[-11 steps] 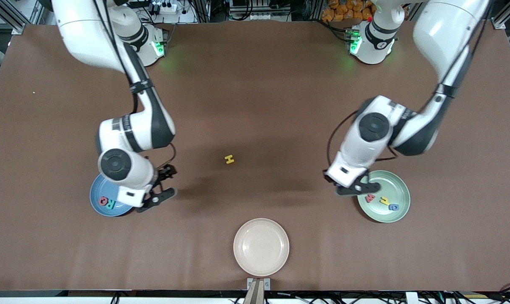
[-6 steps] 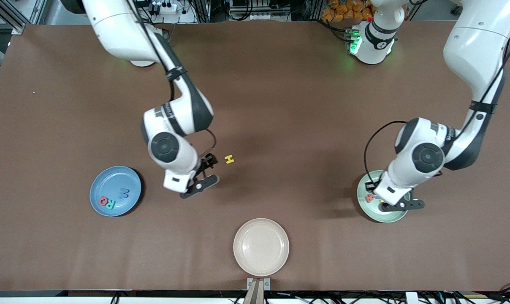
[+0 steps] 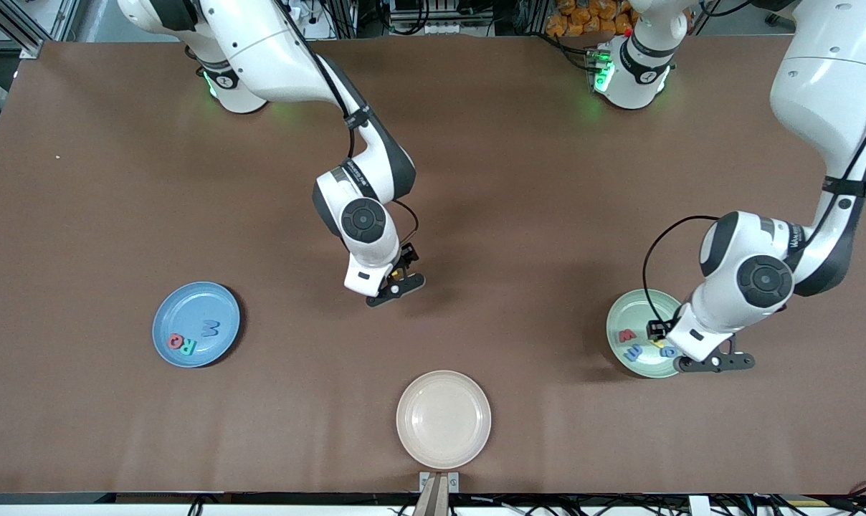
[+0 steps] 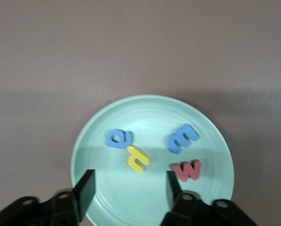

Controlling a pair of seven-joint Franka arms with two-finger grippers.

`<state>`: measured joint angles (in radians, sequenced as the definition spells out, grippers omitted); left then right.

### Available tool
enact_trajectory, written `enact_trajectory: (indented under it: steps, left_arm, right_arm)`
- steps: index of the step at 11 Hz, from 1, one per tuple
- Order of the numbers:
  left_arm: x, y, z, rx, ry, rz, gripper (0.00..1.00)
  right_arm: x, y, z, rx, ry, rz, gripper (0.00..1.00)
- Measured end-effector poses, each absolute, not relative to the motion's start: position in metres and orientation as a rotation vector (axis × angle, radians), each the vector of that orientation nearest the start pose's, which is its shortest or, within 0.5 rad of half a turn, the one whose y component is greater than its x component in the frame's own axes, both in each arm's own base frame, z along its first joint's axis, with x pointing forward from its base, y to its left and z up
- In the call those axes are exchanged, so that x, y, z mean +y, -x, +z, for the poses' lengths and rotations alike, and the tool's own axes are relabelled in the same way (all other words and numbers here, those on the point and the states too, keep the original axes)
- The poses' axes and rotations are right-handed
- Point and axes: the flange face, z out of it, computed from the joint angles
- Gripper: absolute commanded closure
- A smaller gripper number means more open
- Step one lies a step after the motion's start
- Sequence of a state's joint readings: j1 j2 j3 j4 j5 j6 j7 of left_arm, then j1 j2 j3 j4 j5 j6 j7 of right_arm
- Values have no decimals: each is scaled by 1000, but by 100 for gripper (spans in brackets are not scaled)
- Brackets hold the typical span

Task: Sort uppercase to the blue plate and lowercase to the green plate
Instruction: 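Place the blue E on the green plate while the right gripper grasps H, then release the yellow H on the blue plate while the left gripper withdraws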

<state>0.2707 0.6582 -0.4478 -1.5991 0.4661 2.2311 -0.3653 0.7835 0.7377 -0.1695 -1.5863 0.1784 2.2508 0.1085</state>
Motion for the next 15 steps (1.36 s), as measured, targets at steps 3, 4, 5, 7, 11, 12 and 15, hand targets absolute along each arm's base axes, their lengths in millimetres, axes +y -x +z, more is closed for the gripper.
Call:
enact_trajectory:
  steps: [3,4,5,7,11,12,15]
  left_arm:
    - [-70,-700,354,77,3037,-221,0]
    - [-77,-695,393,40,3062,-232,0]
    - [-80,-687,432,1,3074,-213,0]
    - [-85,-672,494,-28,3065,-149,0]
    - [-97,-649,552,-50,3107,-138,0]
    - [-97,-644,560,-55,3107,-136,0]
    - [-99,-635,576,-58,3095,-136,0]
  right_arm:
    - [412,-540,179,-671,3074,77,0]
    - [414,-534,175,-657,3079,79,0]
    - [418,-530,173,-641,3084,80,0]
    - [424,-525,172,-631,3087,81,0]
    - [422,-526,172,-623,3091,80,100]
    - [421,-528,175,-617,3089,73,100]
    - [421,-531,180,-604,3085,62,100]
